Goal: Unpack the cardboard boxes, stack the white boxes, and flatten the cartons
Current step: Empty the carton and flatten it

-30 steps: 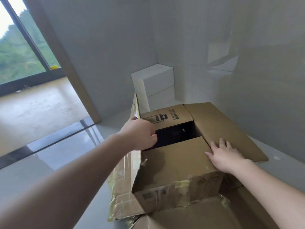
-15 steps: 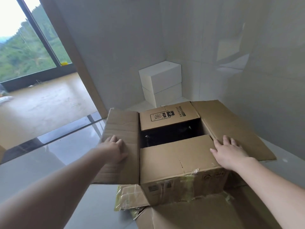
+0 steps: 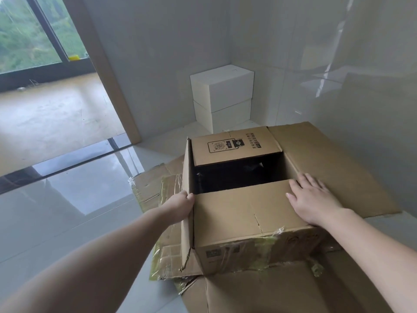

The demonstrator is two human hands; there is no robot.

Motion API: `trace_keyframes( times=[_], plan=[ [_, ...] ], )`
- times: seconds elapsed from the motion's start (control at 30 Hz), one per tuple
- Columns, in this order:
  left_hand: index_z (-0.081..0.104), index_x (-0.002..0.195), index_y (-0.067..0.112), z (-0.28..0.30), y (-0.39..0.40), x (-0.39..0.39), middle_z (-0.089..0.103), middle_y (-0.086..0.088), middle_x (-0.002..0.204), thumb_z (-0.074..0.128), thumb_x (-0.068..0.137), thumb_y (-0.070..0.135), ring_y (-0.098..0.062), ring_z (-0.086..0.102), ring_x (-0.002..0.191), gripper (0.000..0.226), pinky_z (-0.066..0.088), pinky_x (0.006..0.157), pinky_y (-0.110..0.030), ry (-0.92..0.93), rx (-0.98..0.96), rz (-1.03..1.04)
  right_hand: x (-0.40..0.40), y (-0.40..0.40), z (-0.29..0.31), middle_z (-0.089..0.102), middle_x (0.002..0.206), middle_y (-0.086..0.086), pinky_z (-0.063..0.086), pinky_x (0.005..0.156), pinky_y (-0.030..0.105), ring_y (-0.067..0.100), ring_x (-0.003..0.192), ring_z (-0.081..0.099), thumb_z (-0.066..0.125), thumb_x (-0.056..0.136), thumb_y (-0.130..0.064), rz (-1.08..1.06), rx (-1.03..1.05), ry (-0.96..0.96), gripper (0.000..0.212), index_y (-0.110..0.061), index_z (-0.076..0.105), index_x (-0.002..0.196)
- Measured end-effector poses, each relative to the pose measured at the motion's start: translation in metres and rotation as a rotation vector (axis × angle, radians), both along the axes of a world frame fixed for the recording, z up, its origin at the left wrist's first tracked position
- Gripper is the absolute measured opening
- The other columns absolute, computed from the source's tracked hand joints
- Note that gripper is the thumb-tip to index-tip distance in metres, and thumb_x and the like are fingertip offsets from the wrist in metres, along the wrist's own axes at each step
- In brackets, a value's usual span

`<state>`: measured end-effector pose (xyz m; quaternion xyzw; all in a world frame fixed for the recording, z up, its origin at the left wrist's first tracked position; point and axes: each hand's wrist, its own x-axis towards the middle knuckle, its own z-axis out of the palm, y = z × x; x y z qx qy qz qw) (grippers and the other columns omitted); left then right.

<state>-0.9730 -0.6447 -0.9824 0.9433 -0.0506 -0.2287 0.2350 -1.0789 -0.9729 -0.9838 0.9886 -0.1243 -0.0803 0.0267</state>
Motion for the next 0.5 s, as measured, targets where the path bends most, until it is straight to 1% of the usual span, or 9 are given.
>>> trace_keyframes(
  times=[0.07,0.13,0.2,0.27,0.3,0.33,0.4,0.43,0.5],
  plan=[
    [0.046,0.115,0.008,-0.002,0.001,0.001,0.057,-0.014,0.116,0.024,0.100,0.044,-0.026,0.053,0.099,0.045,0.040,0.081,-0.033,-0.047,0.036,-0.002,0.012,0.010,0.001,0.006,0.160,0.006,0.003,0.119,0.039,0.021,0.146,0.001,0.016,0.099,-0.049,0.076,0.033,-0.003,0.060,-0.019,0.012,0.151],
    [0.045,0.108,0.010,0.000,0.002,0.001,0.057,-0.012,0.111,0.027,0.098,0.051,-0.026,0.053,0.094,0.045,0.042,0.078,-0.035,-0.126,0.075,0.002,0.024,0.024,0.002,0.010,0.159,0.005,0.001,0.118,0.039,0.020,0.146,0.003,0.015,0.099,-0.052,0.132,0.083,0.022,0.063,-0.019,0.011,0.152],
    [0.046,0.109,0.012,0.004,0.005,0.002,0.053,-0.009,0.113,0.028,0.097,0.051,-0.028,0.052,0.102,0.044,0.043,0.085,-0.038,-0.240,0.103,-0.025,0.034,0.038,0.005,0.020,0.157,0.006,0.002,0.118,0.040,0.021,0.145,0.010,0.016,0.098,-0.054,0.158,0.123,0.054,0.063,-0.020,0.013,0.151],
    [0.043,0.105,0.017,0.011,0.007,0.000,0.050,-0.006,0.116,0.028,0.098,0.048,-0.027,0.050,0.107,0.036,0.039,0.085,-0.037,-0.331,0.103,-0.083,0.039,0.045,0.011,0.032,0.150,0.010,0.006,0.118,0.042,0.024,0.142,0.020,0.018,0.097,-0.054,0.158,0.133,0.038,0.063,-0.020,0.019,0.150],
    [0.042,0.104,0.018,0.015,0.007,-0.002,0.050,-0.005,0.118,0.027,0.098,0.048,-0.027,0.050,0.109,0.034,0.037,0.084,-0.037,-0.350,0.090,-0.106,0.039,0.046,0.016,0.036,0.147,0.011,0.009,0.117,0.043,0.025,0.139,0.025,0.019,0.097,-0.054,0.156,0.121,0.007,0.062,-0.020,0.023,0.148],
    [0.043,0.109,0.018,0.019,0.006,-0.002,0.050,-0.005,0.122,0.026,0.098,0.047,-0.027,0.049,0.114,0.036,0.037,0.086,-0.038,-0.358,0.063,-0.121,0.038,0.045,0.023,0.040,0.143,0.012,0.013,0.116,0.043,0.026,0.136,0.030,0.021,0.097,-0.054,0.159,0.100,-0.034,0.060,-0.020,0.028,0.146],
    [0.042,0.132,0.014,0.036,0.005,-0.002,0.044,-0.007,0.139,0.027,0.099,0.048,-0.027,0.041,0.129,0.050,0.033,0.098,-0.036,-0.345,-0.023,-0.112,0.030,0.043,0.042,0.047,0.133,0.011,0.021,0.112,0.041,0.027,0.128,0.038,0.023,0.097,-0.053,0.182,0.059,-0.139,0.056,-0.021,0.038,0.140],
    [0.039,0.139,0.013,0.047,0.004,0.001,0.042,-0.008,0.144,0.028,0.099,0.048,-0.026,0.038,0.132,0.054,0.030,0.101,-0.033,-0.350,-0.080,-0.101,0.026,0.042,0.055,0.050,0.125,0.010,0.025,0.108,0.041,0.027,0.122,0.041,0.025,0.097,-0.051,0.199,0.051,-0.208,0.053,-0.020,0.044,0.135],
    [0.049,0.132,0.010,0.070,0.003,0.006,0.051,-0.012,0.136,0.030,0.100,0.046,-0.025,0.045,0.124,0.052,0.031,0.090,-0.027,-0.404,-0.170,-0.086,0.013,0.042,0.083,0.055,0.104,0.008,0.033,0.097,0.039,0.028,0.105,0.048,0.030,0.098,-0.047,0.235,0.058,-0.389,0.046,-0.017,0.061,0.114]
  ],
)
